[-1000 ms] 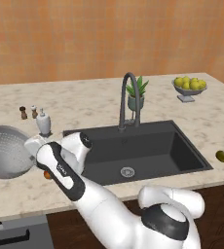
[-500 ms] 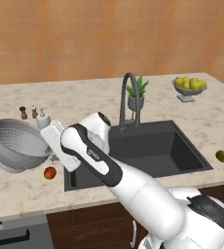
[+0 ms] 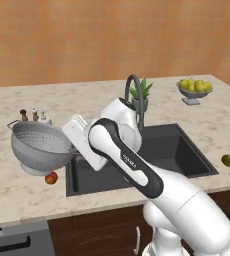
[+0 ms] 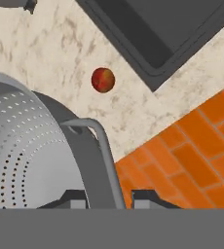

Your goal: Put the colander in the sink, put the kiwi, apple in the colander, and turn on the sink faucet and pour water over the colander.

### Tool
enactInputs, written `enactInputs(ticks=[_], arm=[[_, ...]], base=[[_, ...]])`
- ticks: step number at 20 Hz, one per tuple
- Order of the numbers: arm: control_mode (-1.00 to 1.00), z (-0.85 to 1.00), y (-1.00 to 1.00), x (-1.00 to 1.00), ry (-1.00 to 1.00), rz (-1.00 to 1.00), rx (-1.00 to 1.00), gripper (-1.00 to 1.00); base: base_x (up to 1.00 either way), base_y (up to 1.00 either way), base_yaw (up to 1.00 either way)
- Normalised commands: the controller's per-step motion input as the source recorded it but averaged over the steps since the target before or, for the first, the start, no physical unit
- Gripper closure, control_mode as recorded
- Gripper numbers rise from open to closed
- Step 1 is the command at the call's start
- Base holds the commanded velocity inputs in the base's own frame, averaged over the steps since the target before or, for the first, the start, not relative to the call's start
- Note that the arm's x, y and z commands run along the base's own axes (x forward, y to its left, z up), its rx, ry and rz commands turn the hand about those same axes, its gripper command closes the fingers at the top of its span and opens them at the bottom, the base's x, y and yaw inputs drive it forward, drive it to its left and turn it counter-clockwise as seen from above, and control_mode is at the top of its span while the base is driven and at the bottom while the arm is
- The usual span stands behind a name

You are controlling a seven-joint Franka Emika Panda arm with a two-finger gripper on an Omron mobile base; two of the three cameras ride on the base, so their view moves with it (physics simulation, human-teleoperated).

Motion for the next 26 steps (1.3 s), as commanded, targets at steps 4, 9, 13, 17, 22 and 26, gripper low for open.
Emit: enactInputs(ticks=[4, 9, 13, 17, 22, 26], arm=[[-1.0, 0.27, -0.79, -0.22, 0.02, -0.16, -0.18, 1.0], [-1.0, 0.15, -0.75, -0.01, 0.0, -0.3, -0.28, 1.0], [-1.0, 0.03, -0.44, 0.22, 0.08, -0.57, -0.45, 1.0], [-1.0, 0.0, -0.13, 0.44, 0.21, -0.67, -0.44, 1.0], [-1.0, -0.07, -0.08, 0.6, 0.15, -0.54, -0.33, 1.0], [-1.0, -0.41, 0.21, 0.59, -0.03, -0.37, -0.19, 1.0]], base=[[0.0, 0.0, 0.0], [0.0, 0.0, 0.0], [0.0, 0.0, 0.0], [0.0, 0.0, 0.0], [0.0, 0.0, 0.0], [0.0, 0.0, 0.0]])
